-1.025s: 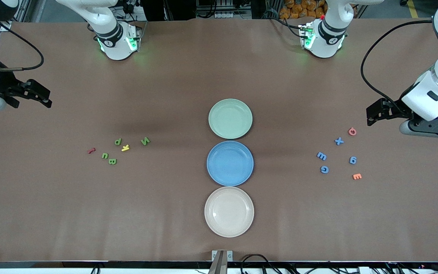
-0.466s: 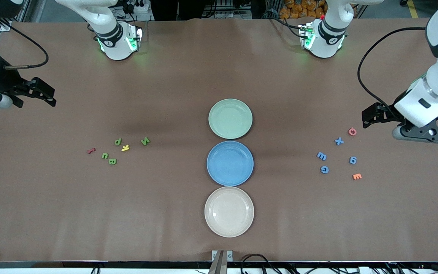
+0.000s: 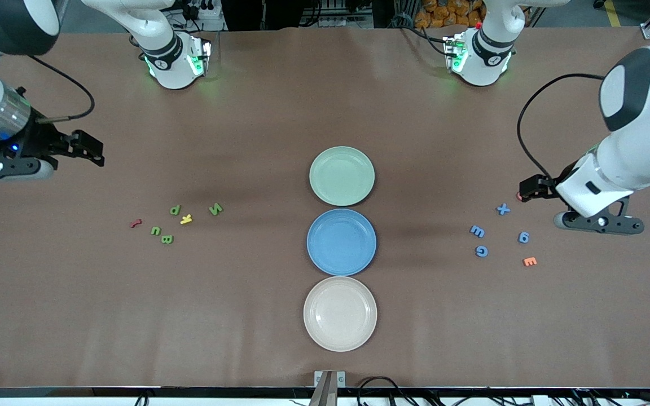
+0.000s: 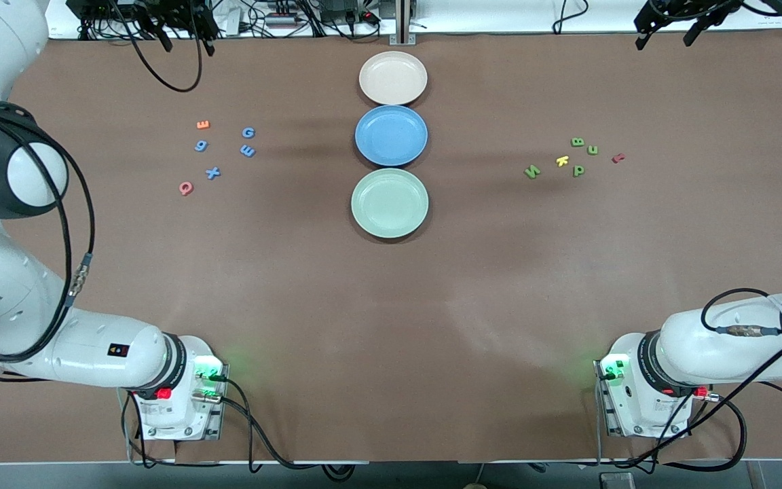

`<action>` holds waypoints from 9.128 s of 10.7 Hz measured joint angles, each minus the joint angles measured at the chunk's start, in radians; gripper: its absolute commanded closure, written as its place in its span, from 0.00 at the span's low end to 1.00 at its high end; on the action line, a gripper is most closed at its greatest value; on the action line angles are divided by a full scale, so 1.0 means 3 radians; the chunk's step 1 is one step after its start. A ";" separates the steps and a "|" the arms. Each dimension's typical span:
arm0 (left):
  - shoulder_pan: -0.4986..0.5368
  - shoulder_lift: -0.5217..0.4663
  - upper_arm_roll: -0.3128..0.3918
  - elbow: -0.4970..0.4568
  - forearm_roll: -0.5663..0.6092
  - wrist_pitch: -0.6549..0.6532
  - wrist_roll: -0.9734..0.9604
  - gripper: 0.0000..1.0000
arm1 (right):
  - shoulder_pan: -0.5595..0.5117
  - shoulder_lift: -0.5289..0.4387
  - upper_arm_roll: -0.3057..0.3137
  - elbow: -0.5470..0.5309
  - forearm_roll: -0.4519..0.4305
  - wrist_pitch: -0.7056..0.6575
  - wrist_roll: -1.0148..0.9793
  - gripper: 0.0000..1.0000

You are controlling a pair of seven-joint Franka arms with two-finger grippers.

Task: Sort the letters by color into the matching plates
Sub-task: 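Move both grippers toward the foam letters beside each arm, then lower the left gripper onto blue G while the right gripper lowers onto green B, then close the left gripper on blue G while the right gripper grasps green B, then carry blue G to the blue plate with the left gripper, then release G on the blue plate while the right gripper carries B to green plate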

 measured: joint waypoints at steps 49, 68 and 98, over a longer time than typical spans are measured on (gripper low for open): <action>0.0005 0.1322 -0.0048 -0.0538 0.0001 0.2004 -0.0324 1.00 | 0.0001 0.1888 -0.0016 -0.0880 -0.0005 0.2960 0.0107 0.61; -0.1209 0.1417 -0.0511 0.0162 -0.0118 0.1822 -0.3049 1.00 | 0.0151 0.1802 0.0315 -0.0376 0.0000 0.2206 0.0943 1.00; 0.0135 0.0692 -0.0421 -0.1194 0.0323 0.1773 -0.0971 0.00 | 0.2018 0.2258 0.0539 0.0334 -0.0190 0.2050 0.4829 0.33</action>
